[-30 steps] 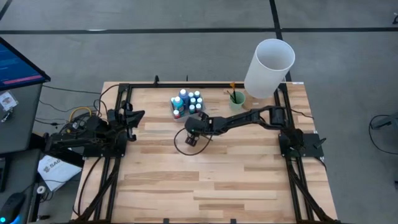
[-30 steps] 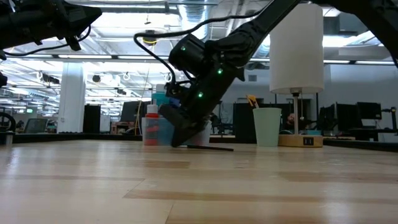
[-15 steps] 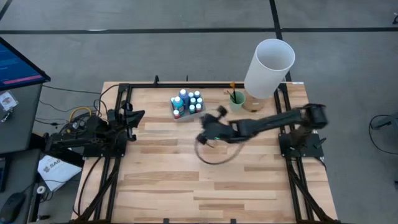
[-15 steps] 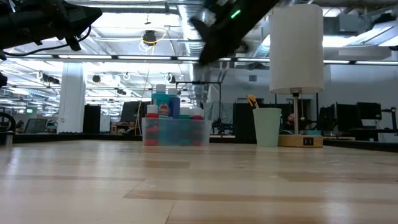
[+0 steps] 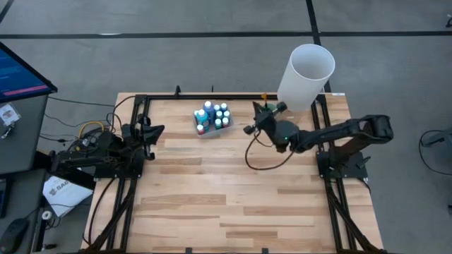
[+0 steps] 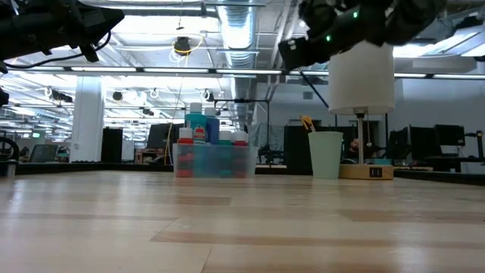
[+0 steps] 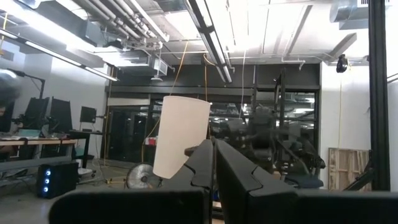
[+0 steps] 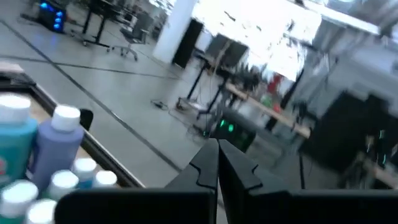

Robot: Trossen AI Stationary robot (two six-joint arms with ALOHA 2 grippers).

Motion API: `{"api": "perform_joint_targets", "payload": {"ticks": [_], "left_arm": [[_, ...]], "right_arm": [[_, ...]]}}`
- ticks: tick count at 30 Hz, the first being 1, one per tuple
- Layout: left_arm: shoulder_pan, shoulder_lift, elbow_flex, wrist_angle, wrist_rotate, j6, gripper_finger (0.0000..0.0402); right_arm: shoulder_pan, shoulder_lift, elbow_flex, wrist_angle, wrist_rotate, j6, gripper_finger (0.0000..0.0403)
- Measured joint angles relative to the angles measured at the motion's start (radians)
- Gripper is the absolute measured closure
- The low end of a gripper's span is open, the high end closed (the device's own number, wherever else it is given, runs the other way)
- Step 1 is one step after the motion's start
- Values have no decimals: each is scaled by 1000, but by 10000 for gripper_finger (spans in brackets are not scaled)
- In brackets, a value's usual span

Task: Pick & Place Paint Supplies
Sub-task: Put the silver paintbrush into the green cup, then return to Home Position

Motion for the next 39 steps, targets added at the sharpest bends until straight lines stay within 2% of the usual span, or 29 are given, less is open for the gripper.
{"api": "perform_joint_targets", "payload": {"ticks": [2, 5, 16, 28, 32, 39], "left_arm": [[0, 0, 0, 0, 0, 0, 400], [0, 0, 0, 0, 1, 0, 400], [0, 0, 0, 0, 1, 0, 400], [0, 0, 0, 0, -1, 0, 400], [0, 0, 0, 0, -1, 0, 400], [0, 0, 0, 0, -1, 0, 400]], "right_arm": [[-44, 21, -22, 78, -62, -64, 403], [-107, 47, -24, 102, -164, -78, 403], [-236, 172, -23, 150, -253, -148, 403], [-263, 252, -23, 152, -256, -111, 399], [-263, 250, -23, 154, -243, -101, 379], [-261, 241, -23, 154, -122, -102, 328]]}}
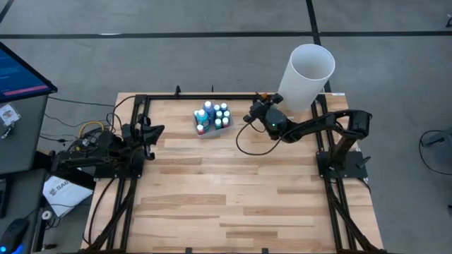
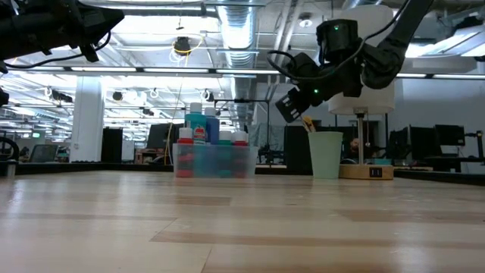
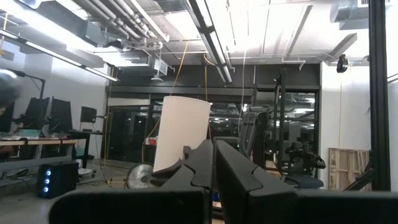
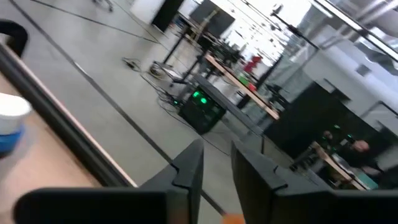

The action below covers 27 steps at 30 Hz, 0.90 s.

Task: Pick & Place Paint Supplies
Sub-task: Return to Home Position

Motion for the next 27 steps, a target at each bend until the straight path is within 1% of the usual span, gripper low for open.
{"api": "perform_joint_targets", "payload": {"ticks": [3, 6, 7, 9, 10, 11, 15, 17, 18, 21, 22, 23, 25, 27], "left_arm": [[0, 0, 0, 0, 0, 0, 400], [0, 0, 0, 0, 1, 0, 400], [0, 0, 0, 0, 0, 0, 400], [0, 0, 0, 0, 2, 0, 400], [0, 0, 0, 0, 2, 0, 400], [0, 0, 0, 0, 2, 0, 400], [0, 0, 0, 0, 2, 0, 400], [0, 0, 0, 0, 2, 0, 400], [0, 0, 0, 0, 2, 0, 400], [0, 0, 0, 0, 2, 0, 400], [0, 0, 0, 0, 2, 0, 400], [0, 0, 0, 0, 2, 0, 400], [0, 0, 0, 0, 1, 0, 400], [0, 0, 0, 0, 1, 0, 400]], "right_arm": [[17, 0, 0, 0, 14, 1, 304], [69, -17, -1, 17, 12, 2, 278], [94, -37, -2, 18, 4, 19, 270], [149, -95, -1, -12, -49, 95, 260], [179, -140, -1, -69, -105, 148, 258], [205, -190, -1, -136, -193, 212, 259], [264, -383, 0, -361, -649, 465, 284], [270, -460, 0, -441, -827, 508, 307], [273, -500, 0, -484, -869, 507, 322], [264, -650, 0, -657, -891, 514, 377], [257, -707, 0, -714, -892, 520, 390], [251, -760, 0, -773, -891, 524, 394], [245, -865, 0, -896, -875, 538, 389], [253, -950, -6, -1005, -799, 555, 391]]}}
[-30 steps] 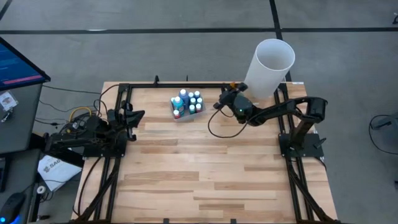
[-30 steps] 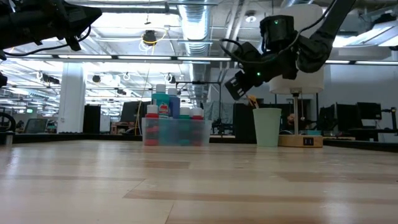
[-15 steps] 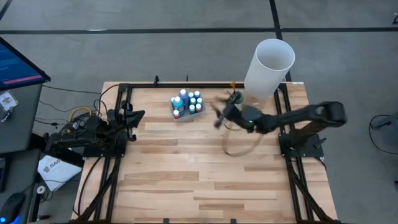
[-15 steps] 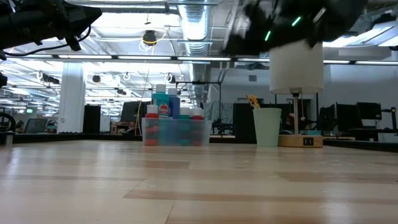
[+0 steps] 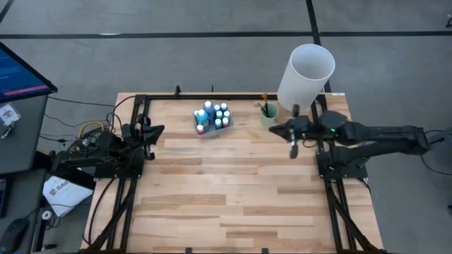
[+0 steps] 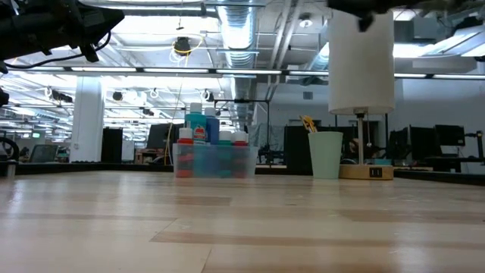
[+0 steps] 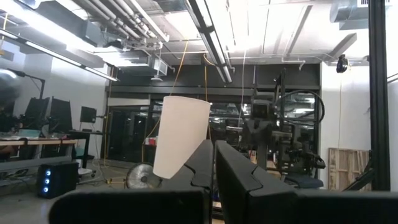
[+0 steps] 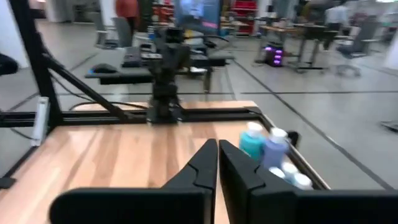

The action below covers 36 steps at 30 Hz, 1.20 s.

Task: Pick & Place Paint Supplies
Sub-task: Return to Home Position

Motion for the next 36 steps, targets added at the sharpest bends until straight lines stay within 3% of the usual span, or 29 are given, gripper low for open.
{"api": "perform_joint_targets", "payload": {"ticks": [6, 11, 16, 21, 25, 36], "left_arm": [[0, 0, 0, 0, 0, 0, 400], [0, 0, 0, 0, 0, 0, 400], [0, 0, 0, 0, 0, 0, 400], [0, 0, 0, 0, 0, 0, 400], [0, 0, 0, 0, 0, 0, 400], [0, 0, 0, 1, 0, 0, 400]], "right_arm": [[30, -171, -236, 85, 119, 9, 399], [12, -290, -462, 297, 120, 27, 400], [-10, -459, -587, 350, 117, 30, 401], [-13, -637, -648, 343, 34, 4, 402], [-12, -763, -664, 237, -7, 1, 402], [-17, -738, -663, 34, -26, 64, 402]]}}
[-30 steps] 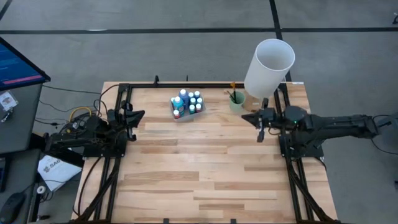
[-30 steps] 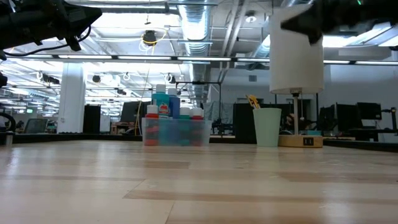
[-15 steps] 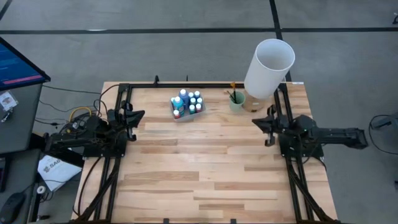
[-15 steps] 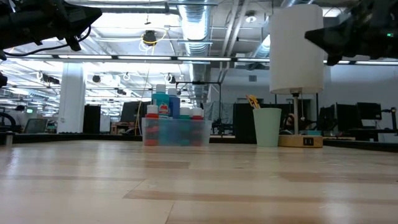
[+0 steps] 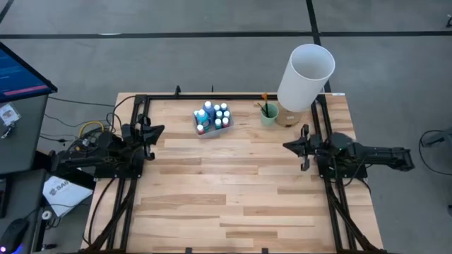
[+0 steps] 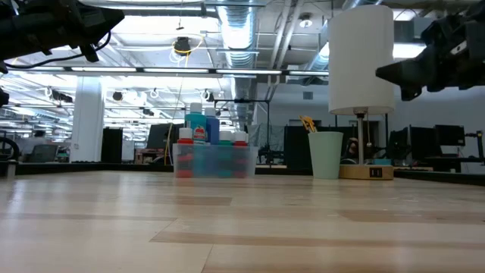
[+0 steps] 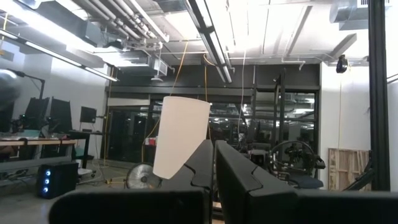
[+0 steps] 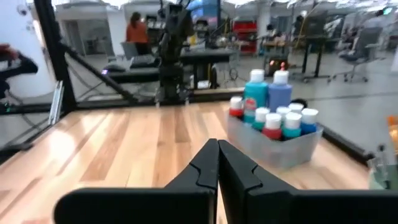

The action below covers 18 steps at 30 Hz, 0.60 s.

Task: Pick & Place Paint Supplies
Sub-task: Return to Home Position

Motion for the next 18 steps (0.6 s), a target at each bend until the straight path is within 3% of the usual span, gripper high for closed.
{"api": "perform_joint_targets", "payload": {"ticks": [18], "left_arm": [[0, 28, 0, 8, 0, 0, 400]], "right_arm": [[-1, 22, 0, -4, -7, 0, 399]]}}
